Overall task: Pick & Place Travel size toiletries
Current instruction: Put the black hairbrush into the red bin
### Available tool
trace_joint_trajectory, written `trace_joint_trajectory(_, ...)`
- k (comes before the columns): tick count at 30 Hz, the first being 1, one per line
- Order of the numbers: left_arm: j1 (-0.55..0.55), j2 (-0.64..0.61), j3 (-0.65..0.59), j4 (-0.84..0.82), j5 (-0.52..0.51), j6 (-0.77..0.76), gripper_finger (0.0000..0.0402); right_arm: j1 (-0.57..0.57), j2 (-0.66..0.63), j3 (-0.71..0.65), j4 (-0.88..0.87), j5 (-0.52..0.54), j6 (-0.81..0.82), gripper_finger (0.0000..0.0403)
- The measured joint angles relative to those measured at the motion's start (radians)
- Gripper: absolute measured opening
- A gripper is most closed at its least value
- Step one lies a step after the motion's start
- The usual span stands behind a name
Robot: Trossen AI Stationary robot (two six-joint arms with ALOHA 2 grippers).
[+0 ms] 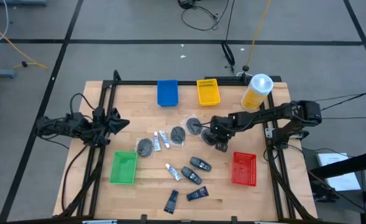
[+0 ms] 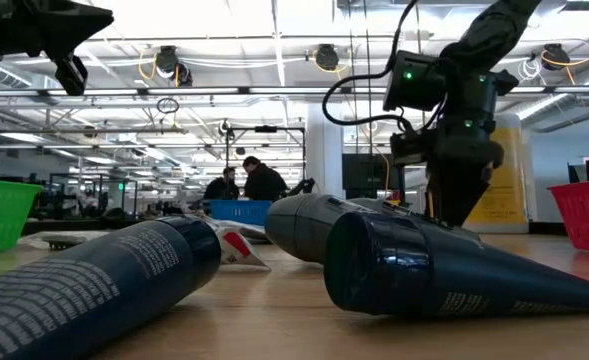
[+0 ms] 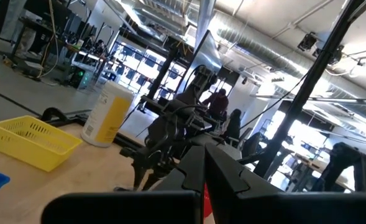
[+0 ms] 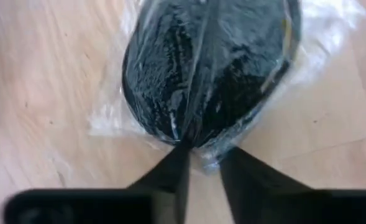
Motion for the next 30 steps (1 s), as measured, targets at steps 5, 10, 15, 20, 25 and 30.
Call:
trace_joint_trajectory(5, 0.000, 0.000, 0.000, -0.012, 0.000, 0.004, 0.0010, 0.000, -0.046, -0.006, -0.008, -0.026, 0.057, 0.0008)
trace_joint_trajectory(10, 0.000, 0.000, 0.000, -0.017, 0.000, 0.004, 0.0010, 0.010, -0.119, -0.005, 0.001, -0.054, 0.109, 0.0002)
trace_joint_trajectory(15, -0.001, 0.000, 0.000, -0.020, -0.012, 0.003, 0.0010, 0.033, -0.245, -0.005, -0.030, -0.076, 0.181, 0.0001)
trace_joint_trajectory(20, -0.001, 0.000, 0.000, -0.044, -0.060, 0.004, 0.0010, 0.077, -0.411, -0.004, -0.110, -0.110, 0.309, 0.0001)
trace_joint_trajectory(25, 0.000, 0.000, 0.000, -0.066, -0.075, 0.002, 0.0010, 0.155, -0.573, -0.004, -0.185, -0.157, 0.503, 0.0001)
trace_joint_trajectory(30, 0.000, 0.000, 0.000, -0.067, -0.071, 0.005, 0.0010, 0.262, -0.688, -0.004, -0.221, -0.181, 0.679, 0.0000)
